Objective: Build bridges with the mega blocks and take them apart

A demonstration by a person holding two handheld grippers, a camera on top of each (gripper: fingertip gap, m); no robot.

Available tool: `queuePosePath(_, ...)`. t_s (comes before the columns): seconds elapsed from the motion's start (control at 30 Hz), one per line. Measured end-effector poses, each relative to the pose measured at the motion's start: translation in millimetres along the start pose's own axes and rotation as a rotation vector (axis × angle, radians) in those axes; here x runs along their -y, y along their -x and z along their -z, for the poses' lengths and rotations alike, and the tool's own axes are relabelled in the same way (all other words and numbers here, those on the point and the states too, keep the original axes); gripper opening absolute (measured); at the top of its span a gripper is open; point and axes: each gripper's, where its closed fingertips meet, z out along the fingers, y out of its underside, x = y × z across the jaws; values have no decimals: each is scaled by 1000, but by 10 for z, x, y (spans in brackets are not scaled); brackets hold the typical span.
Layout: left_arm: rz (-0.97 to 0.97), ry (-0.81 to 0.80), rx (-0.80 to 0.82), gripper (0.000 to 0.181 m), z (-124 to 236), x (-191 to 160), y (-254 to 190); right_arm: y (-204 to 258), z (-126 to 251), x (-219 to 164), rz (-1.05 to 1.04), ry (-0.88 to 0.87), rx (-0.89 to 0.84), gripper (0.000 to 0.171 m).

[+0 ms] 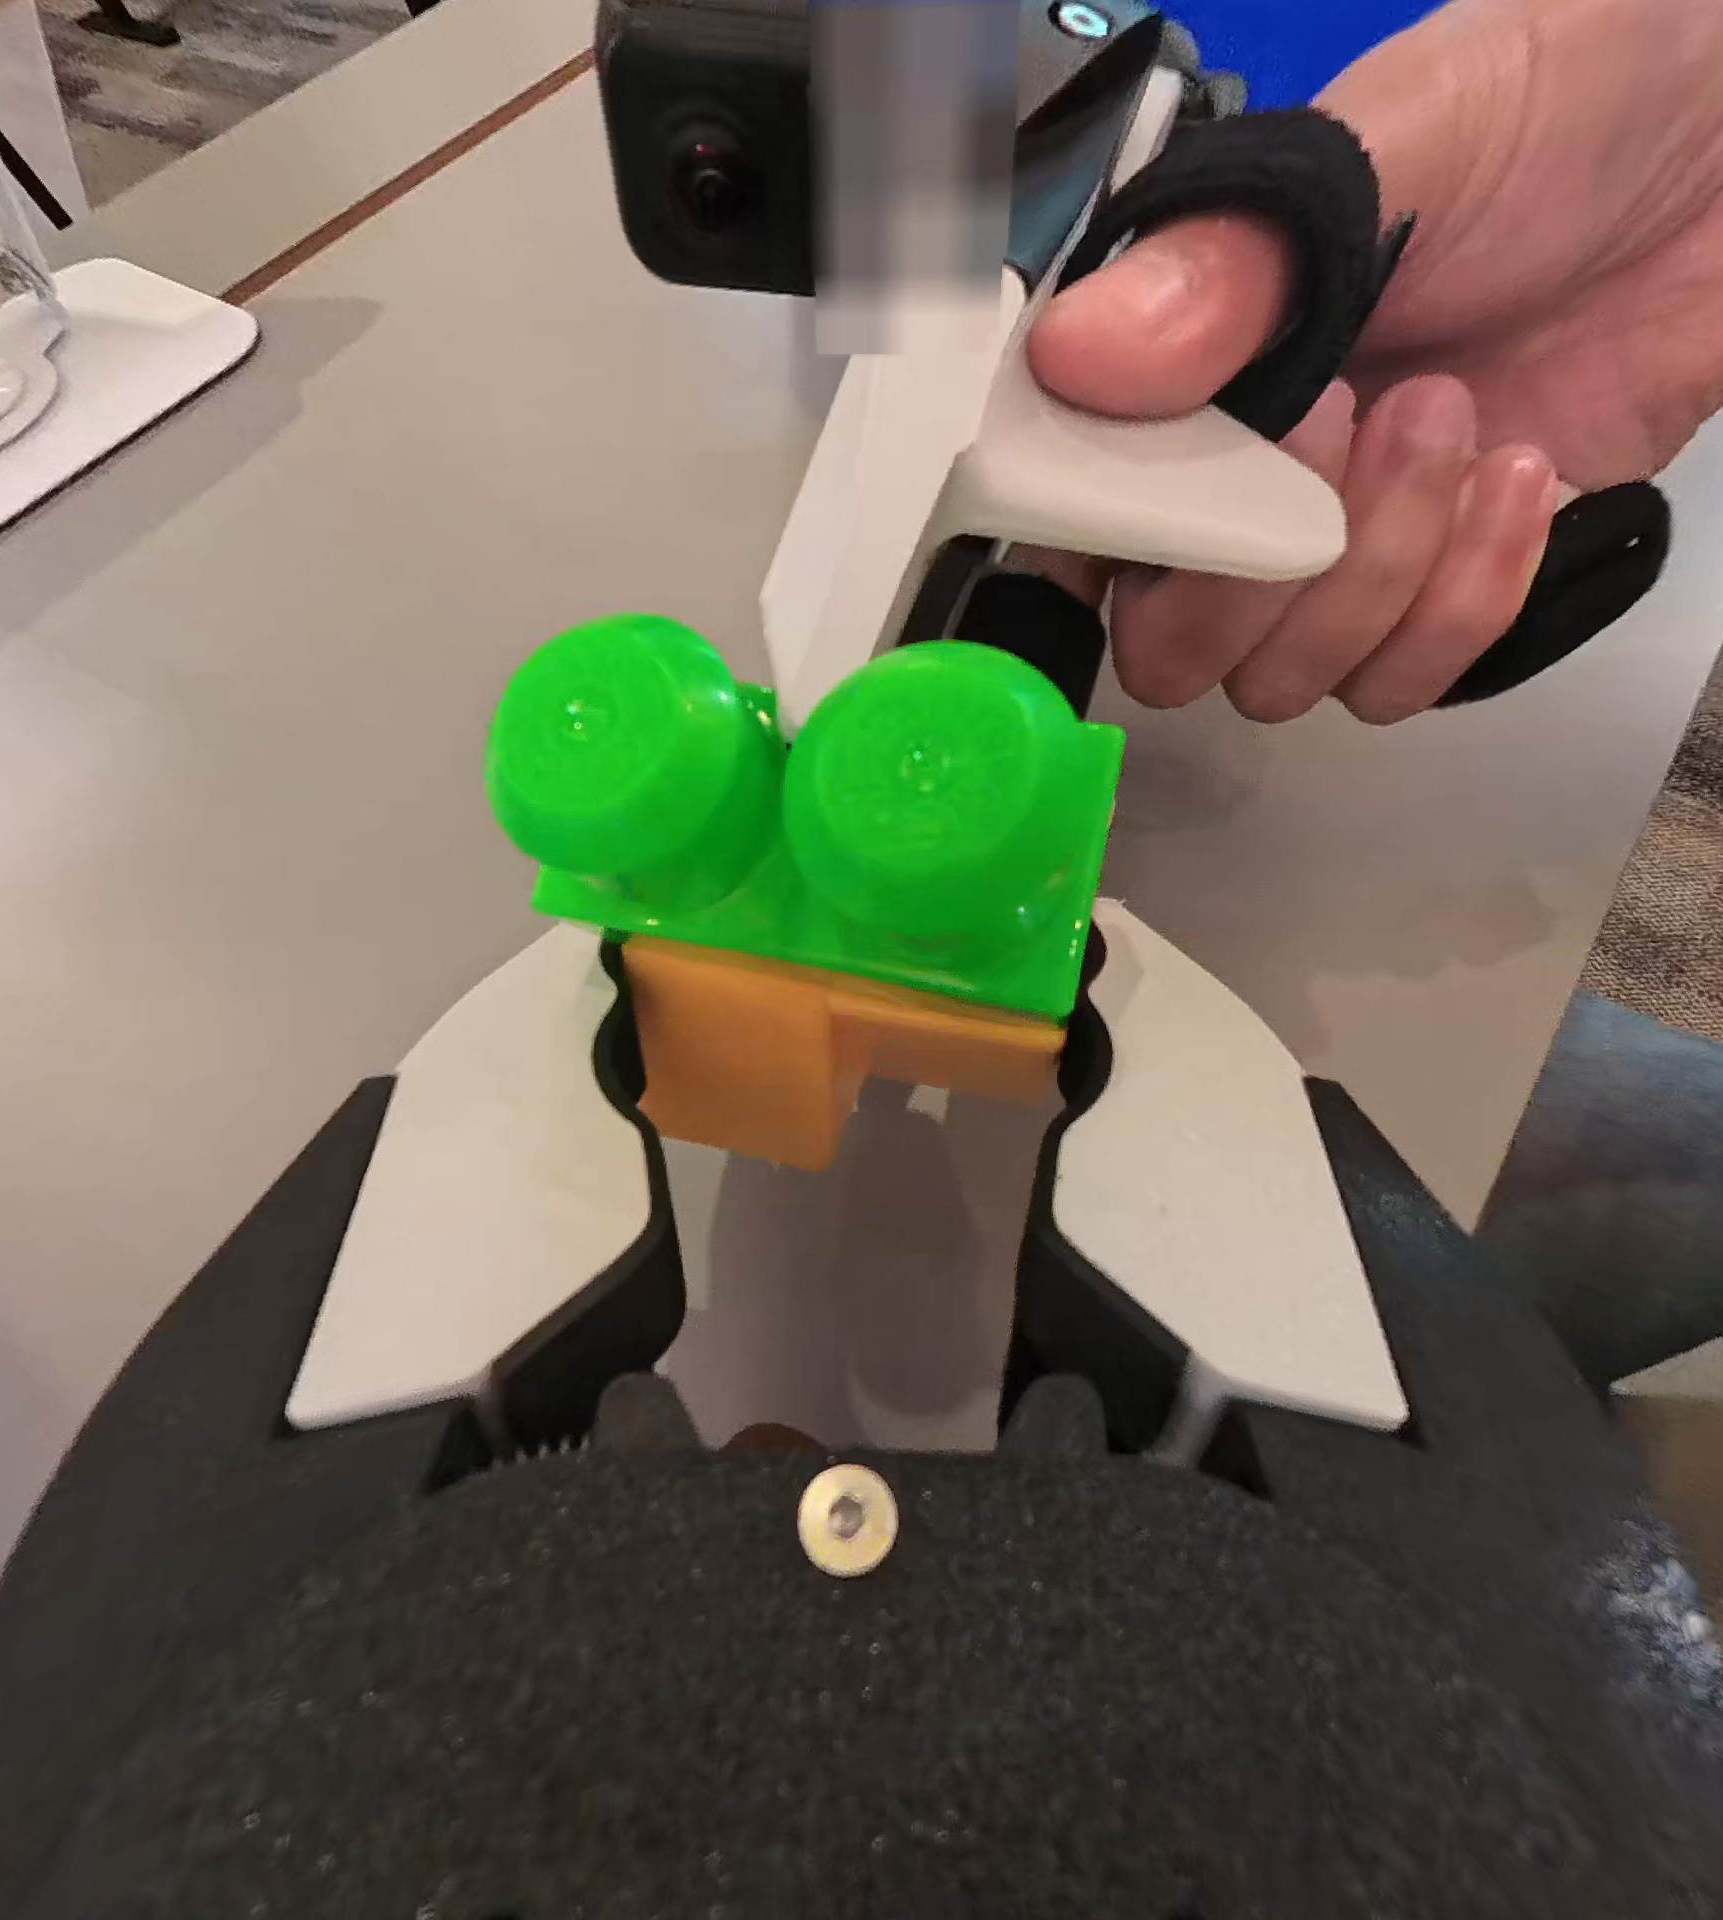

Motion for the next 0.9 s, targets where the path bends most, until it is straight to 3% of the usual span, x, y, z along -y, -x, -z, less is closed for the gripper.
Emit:
queuePosePath(0.43, 23, 1, 32, 78, -5, -74, 71, -40, 7, 29, -7, -16, 33, 53)
queuePosePath(0.5, 24, 24, 41, 79, -9, -122, 97, -39, 44, 67, 0, -42, 52, 40)
queuePosePath(0.53, 44, 13, 31, 78, -5, -119, 112, -13, 73, 88, -3, -54, 85, 21)
queuePosePath(0.77, 2, 32, 38, 78, -44, -200, 133, -69, 35, 65, 59, -12, 18, 23)
queuePosePath(0.9, 17, 14, 21, 78, -27, -179, 132, -7, 20, 55, 65, 5, 38, 36)
